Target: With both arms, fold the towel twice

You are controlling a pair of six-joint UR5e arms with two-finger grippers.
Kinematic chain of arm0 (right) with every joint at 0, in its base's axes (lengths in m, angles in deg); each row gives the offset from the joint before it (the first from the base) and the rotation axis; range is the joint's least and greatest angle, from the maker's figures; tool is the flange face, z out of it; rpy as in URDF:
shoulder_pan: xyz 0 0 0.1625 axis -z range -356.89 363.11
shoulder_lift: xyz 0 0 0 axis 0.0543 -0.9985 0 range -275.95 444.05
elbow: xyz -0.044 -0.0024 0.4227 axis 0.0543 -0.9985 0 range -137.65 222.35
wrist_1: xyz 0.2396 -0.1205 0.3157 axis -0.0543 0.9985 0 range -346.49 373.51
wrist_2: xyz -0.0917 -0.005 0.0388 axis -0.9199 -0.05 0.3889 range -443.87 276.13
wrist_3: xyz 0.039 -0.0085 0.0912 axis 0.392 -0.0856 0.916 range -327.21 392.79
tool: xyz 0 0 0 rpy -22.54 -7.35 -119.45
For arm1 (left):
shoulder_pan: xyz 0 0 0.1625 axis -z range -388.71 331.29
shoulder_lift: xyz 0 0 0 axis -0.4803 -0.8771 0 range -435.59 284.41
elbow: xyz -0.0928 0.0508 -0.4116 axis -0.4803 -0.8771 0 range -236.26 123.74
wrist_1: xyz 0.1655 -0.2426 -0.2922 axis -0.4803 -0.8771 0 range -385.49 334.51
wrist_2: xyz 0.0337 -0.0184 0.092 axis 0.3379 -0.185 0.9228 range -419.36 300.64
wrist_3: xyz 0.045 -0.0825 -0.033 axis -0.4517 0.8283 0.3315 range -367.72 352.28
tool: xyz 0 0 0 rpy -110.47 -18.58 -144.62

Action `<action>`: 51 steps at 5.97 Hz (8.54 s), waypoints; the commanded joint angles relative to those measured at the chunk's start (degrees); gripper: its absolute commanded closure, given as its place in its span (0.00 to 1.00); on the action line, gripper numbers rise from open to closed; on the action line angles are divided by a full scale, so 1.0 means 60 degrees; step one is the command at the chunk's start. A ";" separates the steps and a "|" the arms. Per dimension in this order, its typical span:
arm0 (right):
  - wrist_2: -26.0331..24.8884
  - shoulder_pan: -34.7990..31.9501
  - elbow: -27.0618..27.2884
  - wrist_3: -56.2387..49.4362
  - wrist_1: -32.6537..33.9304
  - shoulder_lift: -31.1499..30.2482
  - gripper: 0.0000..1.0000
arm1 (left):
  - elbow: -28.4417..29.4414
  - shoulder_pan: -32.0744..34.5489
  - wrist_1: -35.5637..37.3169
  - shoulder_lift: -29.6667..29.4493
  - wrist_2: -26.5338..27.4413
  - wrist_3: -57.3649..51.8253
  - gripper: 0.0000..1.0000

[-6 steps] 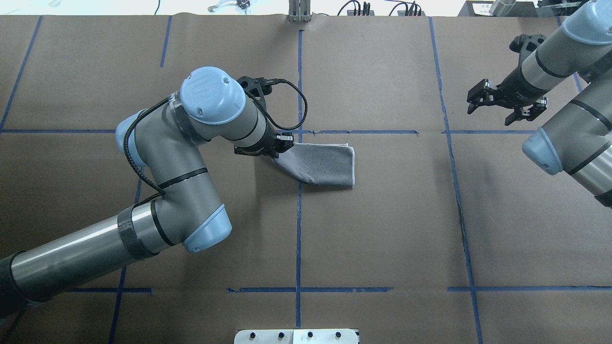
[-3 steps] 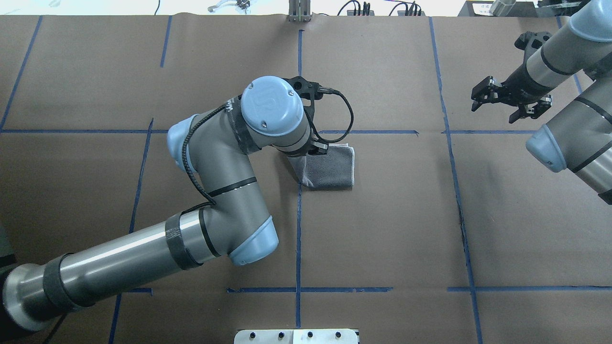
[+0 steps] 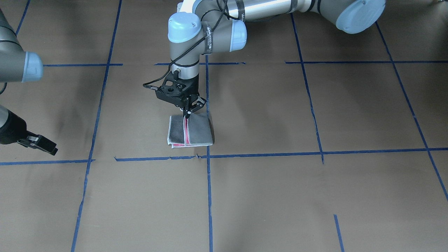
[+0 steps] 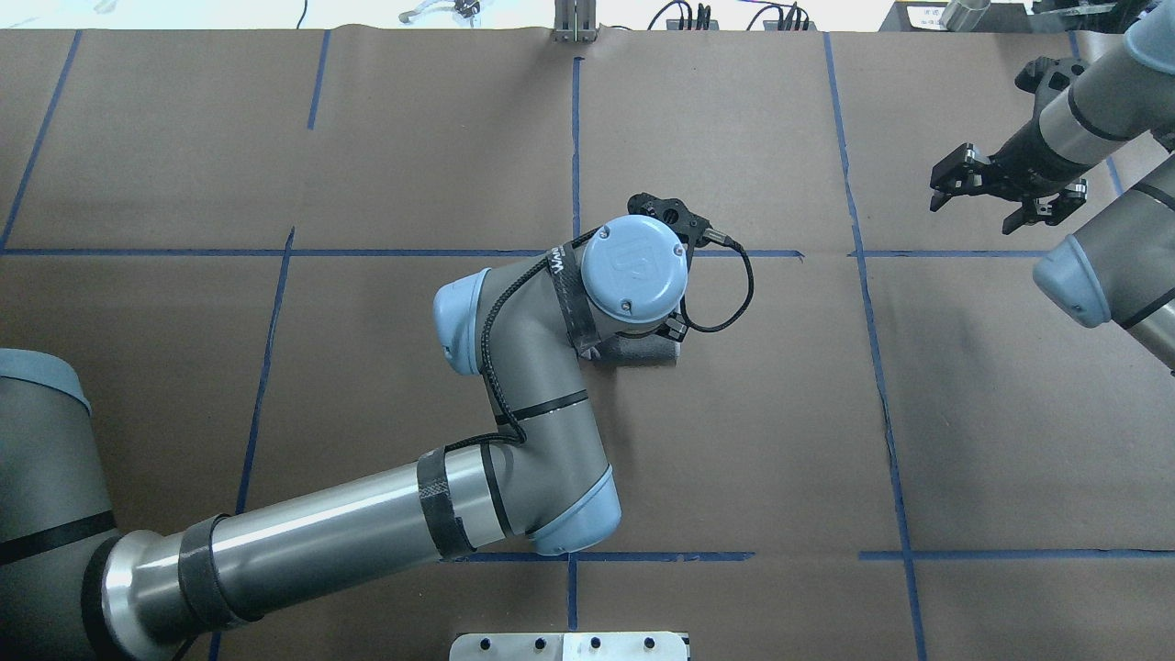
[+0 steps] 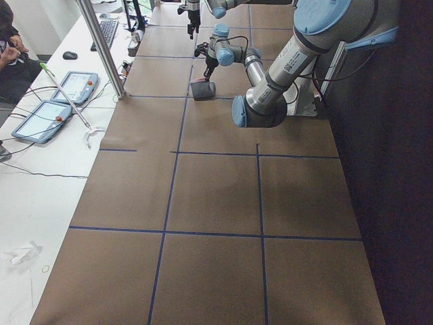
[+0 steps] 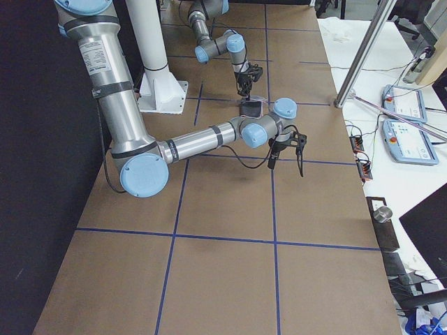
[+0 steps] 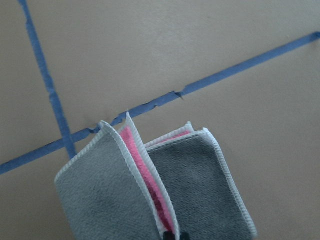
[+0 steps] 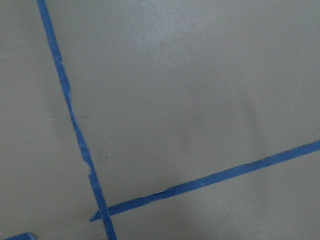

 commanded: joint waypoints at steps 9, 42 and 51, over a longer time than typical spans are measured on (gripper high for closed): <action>0.0035 -0.0221 0.0183 -0.0062 -0.0032 -0.0018 0.00 | 0.1116 -0.0469 -0.0639 -0.0824 0.0703 -0.0873 0.00; 0.0738 -0.4205 0.0755 -0.8647 0.3688 -0.1877 0.00 | -0.3133 1.0605 0.1236 1.0587 -0.6870 -0.7949 0.00; 0.0635 -0.4176 0.0681 -0.9436 0.3571 -0.1951 0.00 | -0.3147 1.0605 0.1236 1.0587 -0.6870 -0.7978 0.00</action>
